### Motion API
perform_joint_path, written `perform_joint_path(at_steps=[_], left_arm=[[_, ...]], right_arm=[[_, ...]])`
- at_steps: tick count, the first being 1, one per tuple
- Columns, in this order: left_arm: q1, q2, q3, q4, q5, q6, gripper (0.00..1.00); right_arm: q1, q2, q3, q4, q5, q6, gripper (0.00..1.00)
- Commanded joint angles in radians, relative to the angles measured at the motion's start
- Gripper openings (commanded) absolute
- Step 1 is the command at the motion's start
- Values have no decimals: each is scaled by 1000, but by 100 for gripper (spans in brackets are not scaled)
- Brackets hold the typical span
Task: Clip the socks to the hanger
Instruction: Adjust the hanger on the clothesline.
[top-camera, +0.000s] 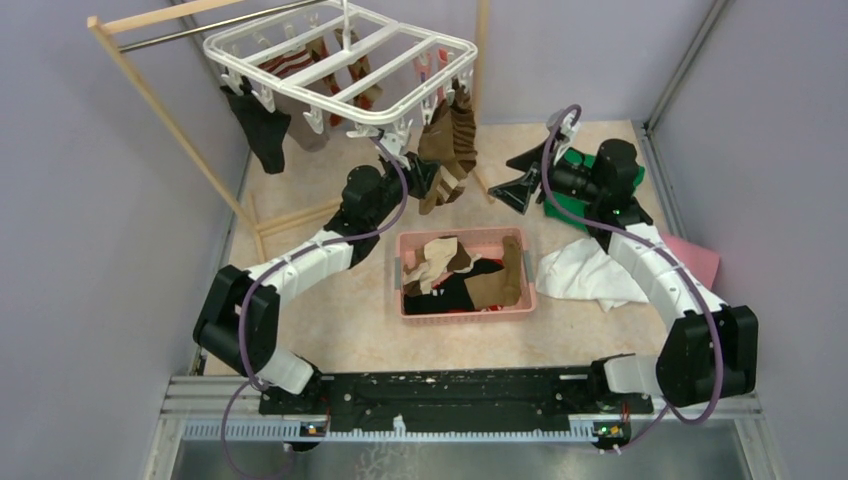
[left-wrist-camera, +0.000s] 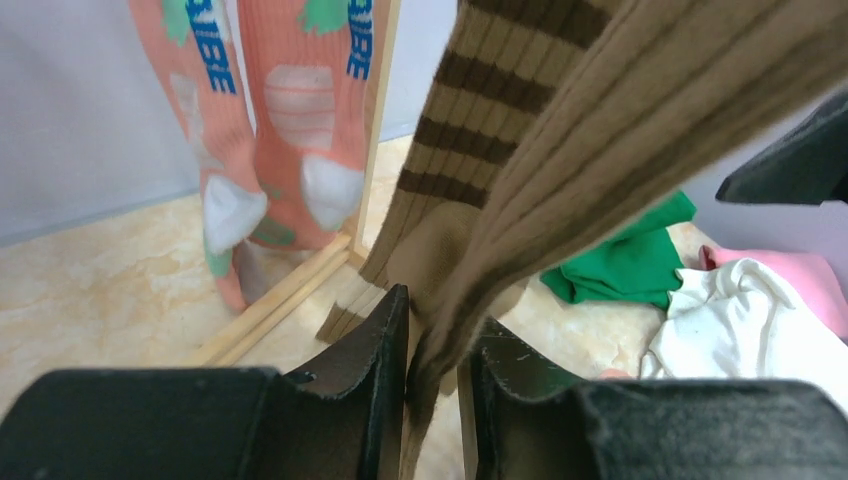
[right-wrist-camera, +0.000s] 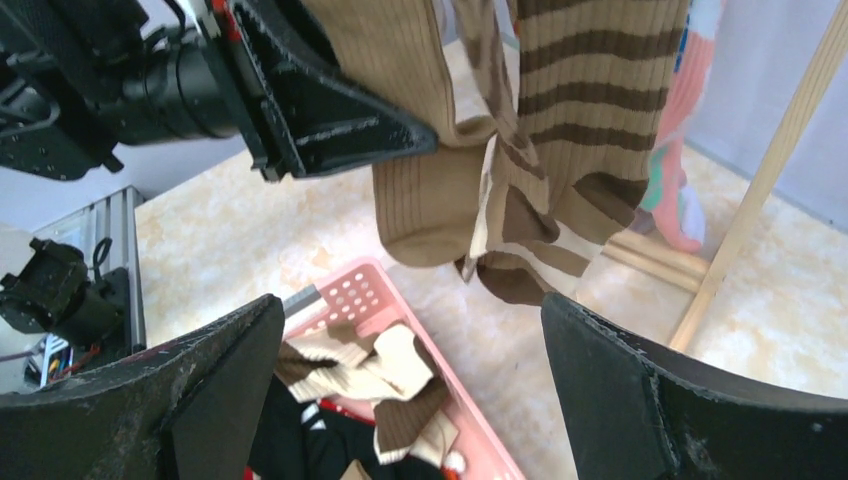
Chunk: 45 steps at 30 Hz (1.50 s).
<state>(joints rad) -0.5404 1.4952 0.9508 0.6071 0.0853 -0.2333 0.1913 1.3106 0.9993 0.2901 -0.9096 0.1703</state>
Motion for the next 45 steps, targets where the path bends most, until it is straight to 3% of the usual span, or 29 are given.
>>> perform_joint_path(at_steps=[1,9,17,21,25,28,31,34,45], left_arm=[[-2,27,67,89,28,20,29],[-3,13,55,94,49,23,29],[-3,-3,24,114,67,7,31],[-3,-8,18,130,92,1,35],[-3,-12,5,159,116,-7,37],[-2,-17,-1,167,135,-15,39],[-2,-26,-9,171,149,-18,42],[-2,-36,-18,173,156,-21,47],[-1,-76,-59,193,189,-32,64]], right_arm=[[-3,-53,-14,-40,0,-71,98],[-1,-102,-71,-148,-156,-354,98],[93,-77,-43,-492,-215,-763,98],[147,-35,-35,-538,-218,-786,95],[196,19,-54,-491,-173,-693,84],[228,76,-54,-475,-104,-636,66],[249,108,-59,-488,-71,-658,53],[250,120,-42,-526,-27,-691,49],[223,181,97,-1189,59,-1519,53]])
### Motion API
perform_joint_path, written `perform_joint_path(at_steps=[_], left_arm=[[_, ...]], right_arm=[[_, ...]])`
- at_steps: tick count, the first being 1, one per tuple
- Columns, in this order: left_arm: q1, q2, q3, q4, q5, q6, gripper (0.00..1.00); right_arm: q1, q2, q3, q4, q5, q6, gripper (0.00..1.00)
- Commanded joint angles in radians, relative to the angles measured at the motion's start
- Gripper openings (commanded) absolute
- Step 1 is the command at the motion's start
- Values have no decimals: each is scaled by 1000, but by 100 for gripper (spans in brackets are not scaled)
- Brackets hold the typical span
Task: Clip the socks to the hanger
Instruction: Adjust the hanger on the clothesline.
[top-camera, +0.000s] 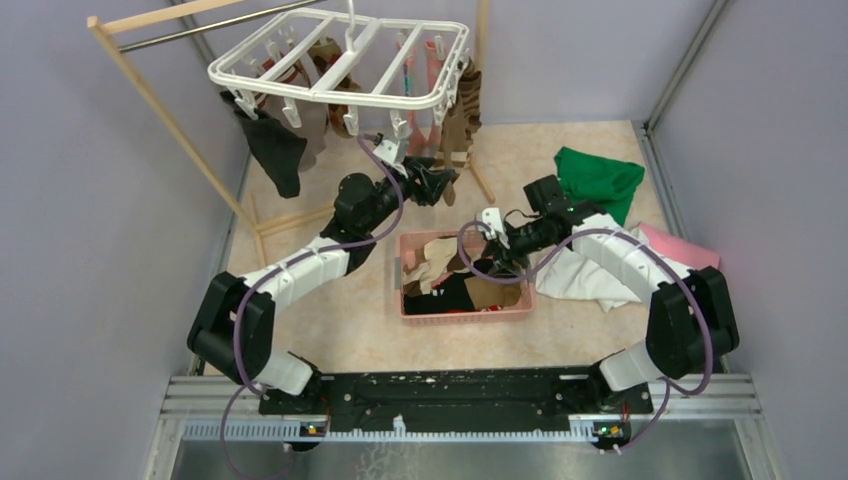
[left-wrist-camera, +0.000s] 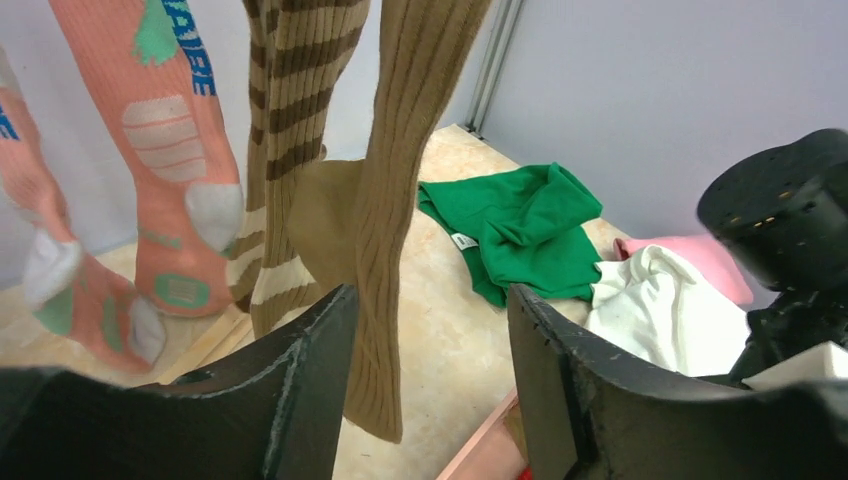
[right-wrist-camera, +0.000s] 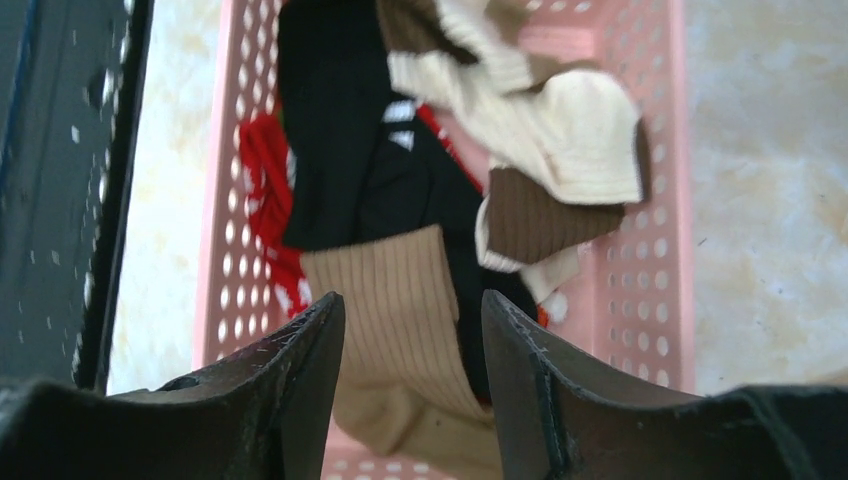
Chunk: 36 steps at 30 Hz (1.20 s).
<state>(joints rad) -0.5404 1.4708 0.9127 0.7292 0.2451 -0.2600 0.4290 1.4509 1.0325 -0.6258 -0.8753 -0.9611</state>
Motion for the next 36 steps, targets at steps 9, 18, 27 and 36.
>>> perform_joint_path(at_steps=[9,18,27,36], left_arm=[[-1,-118,-51,14,63,-2,74],[0,-198,-108,-87,77,18,76],[0,-263,-143,-193,9,63,76],[1,-302,-159,-236,-39,80,77]], right_arm=[[-18,166,119,-343,-10,-511,46],[-3,219,145,-336,-1,-516,45],[28,254,115,-213,82,-409,44],[42,266,84,-118,180,-332,44]])
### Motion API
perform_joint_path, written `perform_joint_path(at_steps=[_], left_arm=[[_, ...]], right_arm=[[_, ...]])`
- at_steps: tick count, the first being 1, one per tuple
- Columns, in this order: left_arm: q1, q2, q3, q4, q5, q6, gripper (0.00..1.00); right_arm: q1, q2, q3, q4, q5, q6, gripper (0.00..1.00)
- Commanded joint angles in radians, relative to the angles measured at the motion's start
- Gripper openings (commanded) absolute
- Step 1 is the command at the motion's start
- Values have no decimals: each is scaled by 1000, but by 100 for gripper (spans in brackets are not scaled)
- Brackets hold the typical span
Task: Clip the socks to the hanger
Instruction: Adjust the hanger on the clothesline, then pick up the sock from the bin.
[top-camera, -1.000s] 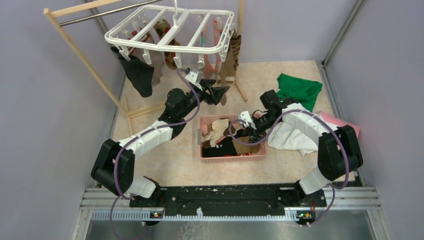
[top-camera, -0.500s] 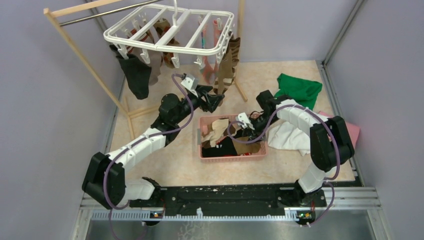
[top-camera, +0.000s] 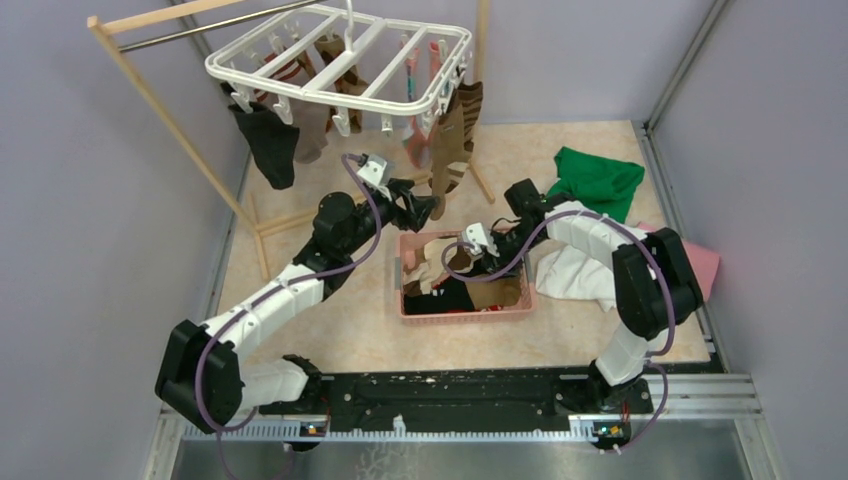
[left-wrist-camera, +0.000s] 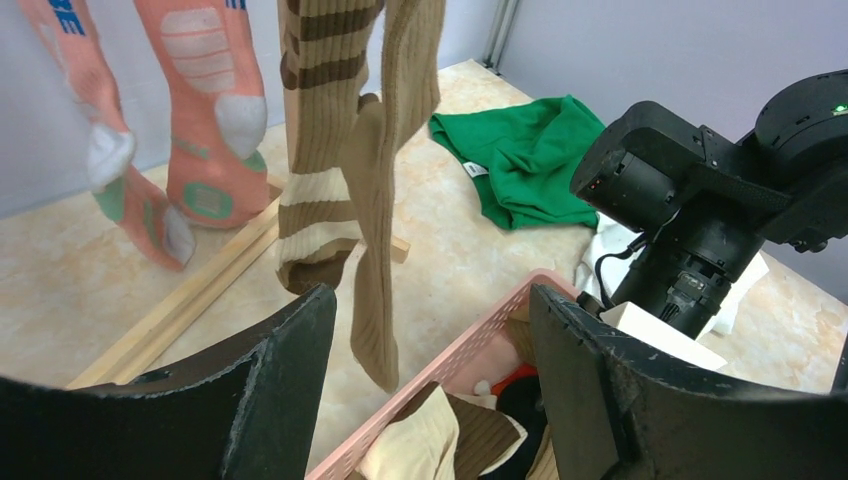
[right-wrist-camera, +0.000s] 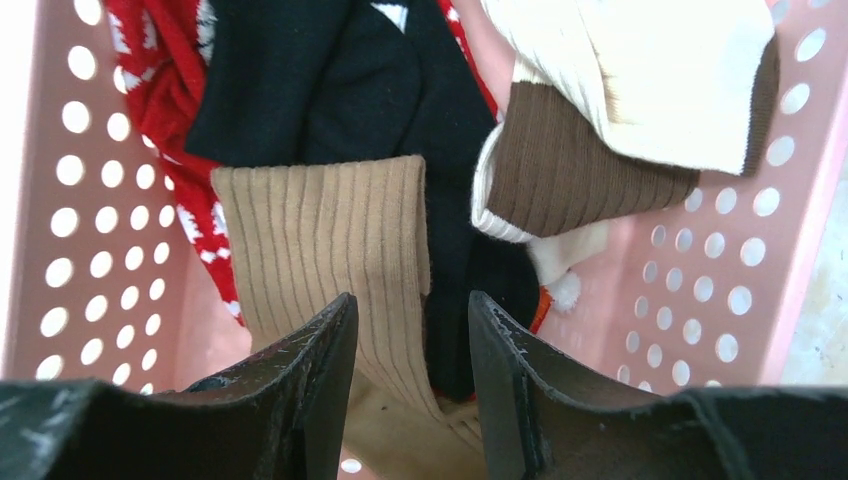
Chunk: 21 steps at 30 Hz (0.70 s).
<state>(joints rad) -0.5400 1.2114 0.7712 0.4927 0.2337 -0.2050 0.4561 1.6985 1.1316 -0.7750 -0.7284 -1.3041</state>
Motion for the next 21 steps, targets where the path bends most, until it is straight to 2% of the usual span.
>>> perform_joint_path(at_steps=[1,7,12,14,21], left_arm=[[0,-50,-22,-5,-31,27,77],[0,-77,-39,-23,-45,31,80],[2,-80,-32,-32,-49,41,83],[2,-86,-31,-39,-58,45,84],[8,-139,-57,-73,-104,56,90]], right_arm=[[16,21,-18,16,33,0,44],[25,16,-49,-1,35,-2,35],[26,12,-27,-9,28,55,8],[18,-15,-21,-12,9,66,2],[-69,-150,15,-102,-155,35,0]])
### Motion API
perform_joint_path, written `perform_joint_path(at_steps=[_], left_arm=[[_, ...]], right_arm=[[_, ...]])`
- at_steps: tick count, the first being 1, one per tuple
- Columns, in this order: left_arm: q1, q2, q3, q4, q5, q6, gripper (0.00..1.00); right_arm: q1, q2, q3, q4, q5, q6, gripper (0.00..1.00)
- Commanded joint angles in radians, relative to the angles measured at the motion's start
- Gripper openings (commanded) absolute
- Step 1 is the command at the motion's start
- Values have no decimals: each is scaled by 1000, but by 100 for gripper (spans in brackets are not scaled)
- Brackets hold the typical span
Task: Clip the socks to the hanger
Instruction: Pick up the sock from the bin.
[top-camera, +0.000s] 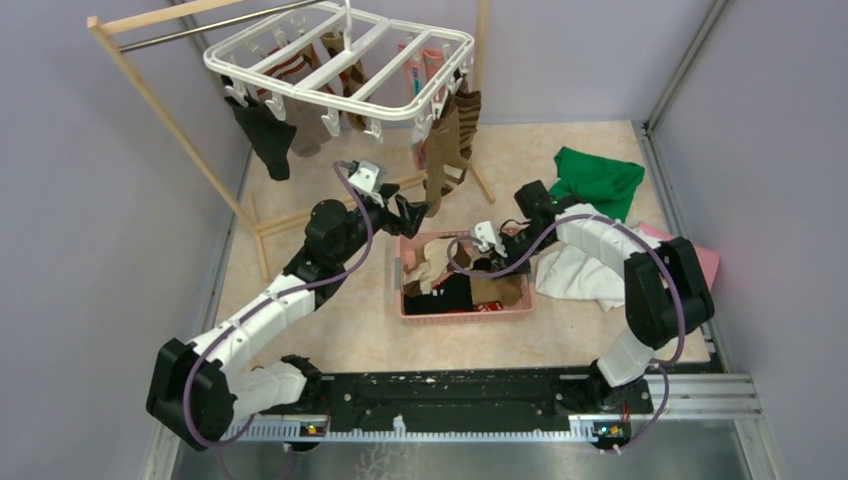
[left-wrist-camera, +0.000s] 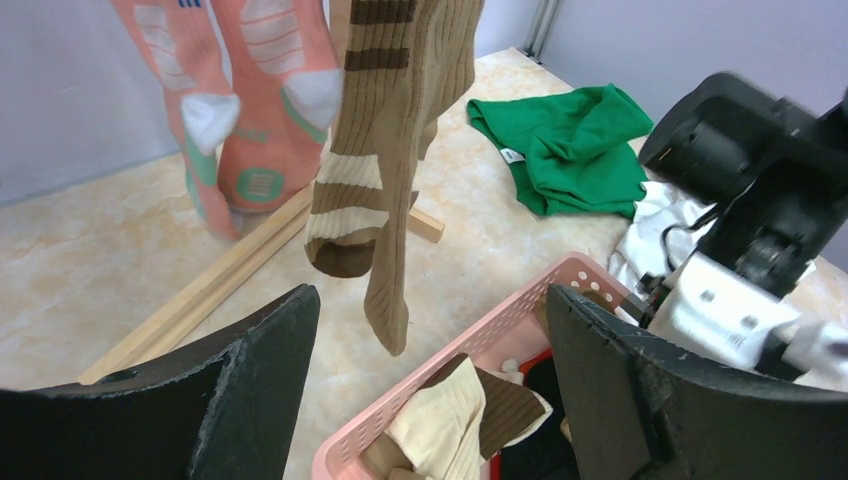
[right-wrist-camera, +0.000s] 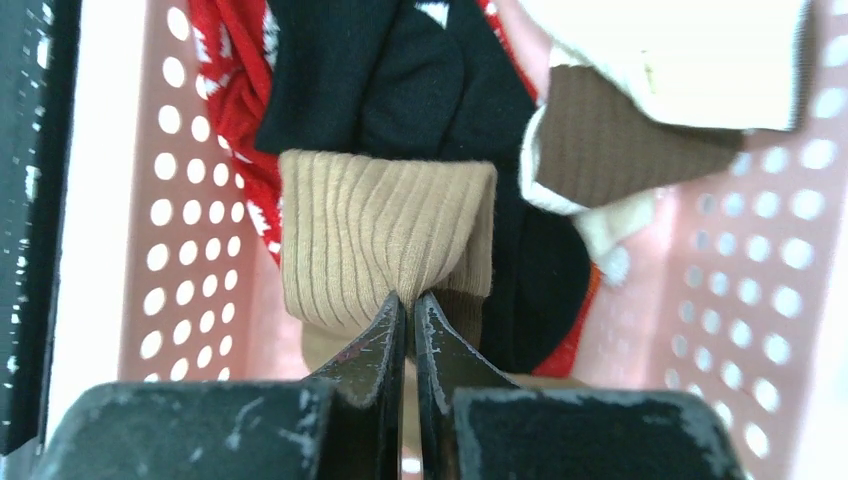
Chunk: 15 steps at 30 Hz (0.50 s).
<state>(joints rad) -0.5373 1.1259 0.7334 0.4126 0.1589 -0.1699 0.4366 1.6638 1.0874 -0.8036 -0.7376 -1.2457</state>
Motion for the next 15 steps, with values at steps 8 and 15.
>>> perform_joint_path(at_steps=[8,15], left_arm=[[14,-121,-55,-15,-14,18,98],[32,-220,-91,-34,96,-26,98]], right_arm=[[-94,-236,111,-171,-342,-23,0],[-104,-367,127,178,-512,420,0]])
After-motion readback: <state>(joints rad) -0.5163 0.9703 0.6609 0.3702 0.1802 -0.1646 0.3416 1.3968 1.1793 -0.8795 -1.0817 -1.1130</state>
